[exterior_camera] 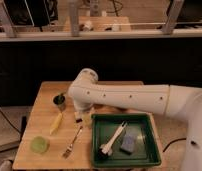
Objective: Place eraser in plastic cup
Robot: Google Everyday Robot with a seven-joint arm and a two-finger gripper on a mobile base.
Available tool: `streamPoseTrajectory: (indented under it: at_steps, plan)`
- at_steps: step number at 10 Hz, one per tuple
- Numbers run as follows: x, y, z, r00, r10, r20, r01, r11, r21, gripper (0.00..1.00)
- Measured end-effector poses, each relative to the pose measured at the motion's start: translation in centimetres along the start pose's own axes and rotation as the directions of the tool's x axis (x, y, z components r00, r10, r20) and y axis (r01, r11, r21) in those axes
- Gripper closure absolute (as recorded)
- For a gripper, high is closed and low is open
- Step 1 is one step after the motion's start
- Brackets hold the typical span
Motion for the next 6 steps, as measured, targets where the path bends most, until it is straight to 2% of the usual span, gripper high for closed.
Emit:
streamPoseTrajectory:
  at_steps: [2,6]
  plan:
    - [-0.8,-0.2,1.6,0.999,0.04,0.033,-0.039,0.999,-0.014,0.2]
    - [-0.4,-0.9,4.9,0.993,0.1,0.067,-0.097,0.994,-0.051,0.2]
